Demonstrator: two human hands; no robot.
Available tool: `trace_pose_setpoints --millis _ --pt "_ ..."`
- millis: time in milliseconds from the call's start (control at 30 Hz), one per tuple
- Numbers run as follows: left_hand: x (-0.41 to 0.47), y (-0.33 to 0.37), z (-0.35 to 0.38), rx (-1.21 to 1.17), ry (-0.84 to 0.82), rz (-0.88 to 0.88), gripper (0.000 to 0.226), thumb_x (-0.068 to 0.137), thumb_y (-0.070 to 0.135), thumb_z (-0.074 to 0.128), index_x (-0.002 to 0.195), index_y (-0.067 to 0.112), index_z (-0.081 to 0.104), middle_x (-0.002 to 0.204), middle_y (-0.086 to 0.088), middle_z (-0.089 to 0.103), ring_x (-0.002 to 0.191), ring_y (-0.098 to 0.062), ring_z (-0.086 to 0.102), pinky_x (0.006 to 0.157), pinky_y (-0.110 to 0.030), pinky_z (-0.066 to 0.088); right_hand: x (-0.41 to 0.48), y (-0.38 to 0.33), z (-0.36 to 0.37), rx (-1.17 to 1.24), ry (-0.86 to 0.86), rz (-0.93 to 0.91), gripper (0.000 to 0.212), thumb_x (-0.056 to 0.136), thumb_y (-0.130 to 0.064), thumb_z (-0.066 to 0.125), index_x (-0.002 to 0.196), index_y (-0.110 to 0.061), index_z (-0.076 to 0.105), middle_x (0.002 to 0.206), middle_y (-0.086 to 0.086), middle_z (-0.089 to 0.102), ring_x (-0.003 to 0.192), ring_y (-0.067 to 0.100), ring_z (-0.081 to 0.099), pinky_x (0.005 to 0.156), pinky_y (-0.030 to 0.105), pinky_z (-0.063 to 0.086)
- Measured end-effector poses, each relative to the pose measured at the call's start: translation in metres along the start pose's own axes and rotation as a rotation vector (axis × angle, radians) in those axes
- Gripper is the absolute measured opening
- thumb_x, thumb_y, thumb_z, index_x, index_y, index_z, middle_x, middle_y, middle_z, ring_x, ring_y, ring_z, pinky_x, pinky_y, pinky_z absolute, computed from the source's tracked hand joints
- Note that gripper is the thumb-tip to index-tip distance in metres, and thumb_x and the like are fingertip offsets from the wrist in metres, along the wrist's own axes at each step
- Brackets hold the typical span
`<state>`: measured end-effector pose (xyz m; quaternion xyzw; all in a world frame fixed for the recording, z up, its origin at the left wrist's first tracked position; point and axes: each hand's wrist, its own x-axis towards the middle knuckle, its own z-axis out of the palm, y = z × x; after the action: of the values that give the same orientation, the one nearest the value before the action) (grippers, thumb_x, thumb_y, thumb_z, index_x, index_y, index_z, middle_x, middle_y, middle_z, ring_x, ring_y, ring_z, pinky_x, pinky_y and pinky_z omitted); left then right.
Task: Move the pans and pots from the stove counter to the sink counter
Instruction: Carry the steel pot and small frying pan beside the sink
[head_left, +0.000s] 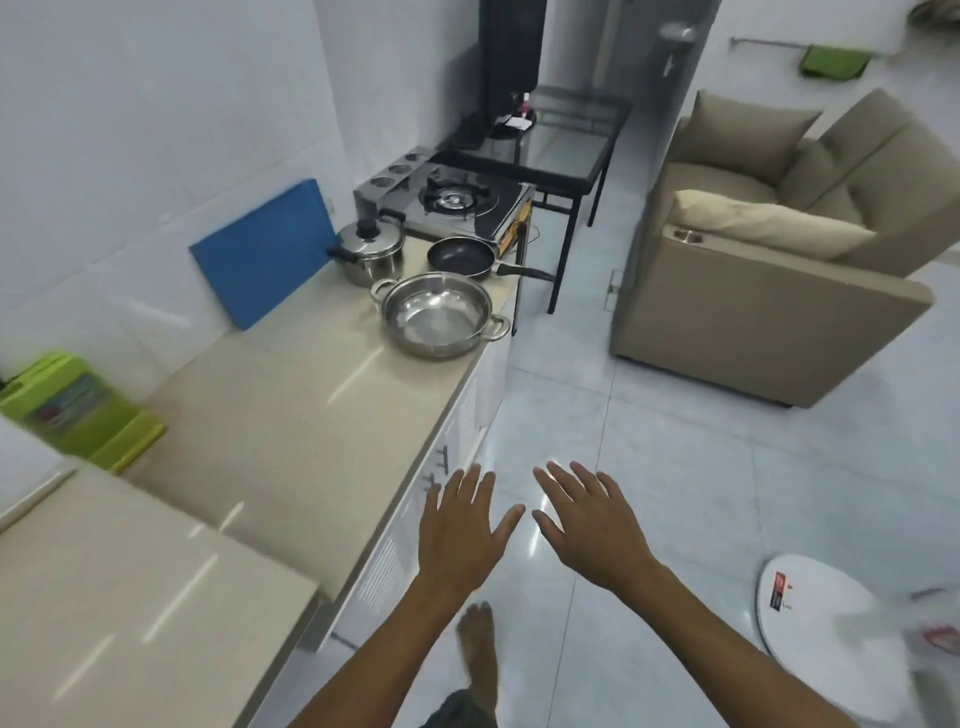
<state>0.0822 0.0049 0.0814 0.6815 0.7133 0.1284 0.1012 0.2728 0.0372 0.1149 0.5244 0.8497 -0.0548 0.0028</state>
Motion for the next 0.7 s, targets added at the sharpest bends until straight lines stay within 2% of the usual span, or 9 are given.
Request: trace_pose_setpoints --millis 100,233,333,433,500,567,633,700 --pt "0.084 0.002 0.008 -0.048 -0.040 -0.085 0.094 0.085 0.083 0.004 0.153 0.027 0.040 0.162 0.002 0.038 0.151 -0.020 0.029 0.124 -0.045 0.014 0.076 0.045 -0.011 -0.003 0.014 0.014 0.056 0.102 -0.049 0.045 0.150 -0.020 0.049 0.153 0.005 0.054 0.140 0.033 0.050 0.112 0.051 0.043" --pt "0.184 0.005 0.009 -0.048 -0.093 -0.112 0.087 0.089 0.080 0.010 0.151 0.028 0.040 0.160 0.001 0.041 0.149 -0.019 0.033 0.123 -0.047 0.020 0.185 0.091 -0.032 -0.025 0.004 0.002 0.057 0.102 -0.047 0.048 0.153 -0.020 0.045 0.154 0.005 0.053 0.141 0.032 0.049 0.112 0.049 0.043" --pt "0.242 0.000 0.013 -0.001 -0.094 -0.144 0.084 0.091 0.079 0.013 0.147 0.027 0.048 0.153 0.001 0.050 0.142 -0.019 0.043 0.119 -0.046 0.028 0.255 0.114 -0.033 -0.009 -0.016 -0.009 0.059 0.104 -0.051 0.037 0.157 -0.024 0.035 0.160 0.001 0.045 0.146 0.028 0.041 0.116 0.047 0.036" --pt "0.291 -0.007 0.022 -0.035 -0.023 -0.211 0.078 0.093 0.075 0.023 0.134 0.021 0.063 0.135 -0.003 0.067 0.125 -0.022 0.061 0.108 -0.045 0.041 0.323 0.132 -0.033 -0.009 -0.023 -0.069 0.058 0.104 -0.049 0.038 0.156 -0.021 0.038 0.158 0.002 0.048 0.144 0.029 0.044 0.113 0.046 0.039" --pt "0.318 -0.012 0.032 -0.071 -0.101 -0.327 0.078 0.093 0.075 0.022 0.132 0.020 0.062 0.130 -0.001 0.068 0.120 -0.022 0.063 0.106 -0.041 0.041 0.367 0.145 -0.028 -0.002 -0.034 -0.113 0.058 0.104 -0.047 0.040 0.155 -0.019 0.039 0.156 0.002 0.049 0.143 0.029 0.045 0.112 0.046 0.041" --pt "0.344 -0.014 0.045 -0.251 -0.201 -0.527 0.077 0.092 0.077 0.026 0.125 0.017 0.061 0.125 -0.001 0.069 0.115 -0.024 0.063 0.102 -0.040 0.041 0.411 0.158 -0.025 0.015 -0.038 -0.171 0.057 0.105 -0.045 0.041 0.154 -0.018 0.040 0.155 0.003 0.051 0.142 0.028 0.047 0.110 0.046 0.042" --pt "0.376 -0.015 0.056 -0.553 -0.264 -0.787 0.075 0.089 0.080 0.031 0.110 0.015 0.062 0.110 -0.002 0.070 0.103 -0.025 0.064 0.096 -0.039 0.045 0.461 0.176 -0.018 0.055 -0.039 -0.226 0.055 0.104 -0.043 0.046 0.151 -0.015 0.045 0.148 0.007 0.058 0.134 0.029 0.055 0.103 0.047 0.047" --pt "0.401 -0.013 0.062 -0.909 -0.244 -0.980 0.067 0.088 0.080 0.036 0.096 0.017 0.059 0.097 -0.002 0.066 0.089 -0.021 0.061 0.089 -0.038 0.048 0.506 0.195 -0.012 0.127 -0.029 -0.256 0.053 0.102 -0.039 0.053 0.147 -0.010 0.050 0.141 0.012 0.064 0.125 0.033 0.062 0.096 0.048 0.052"
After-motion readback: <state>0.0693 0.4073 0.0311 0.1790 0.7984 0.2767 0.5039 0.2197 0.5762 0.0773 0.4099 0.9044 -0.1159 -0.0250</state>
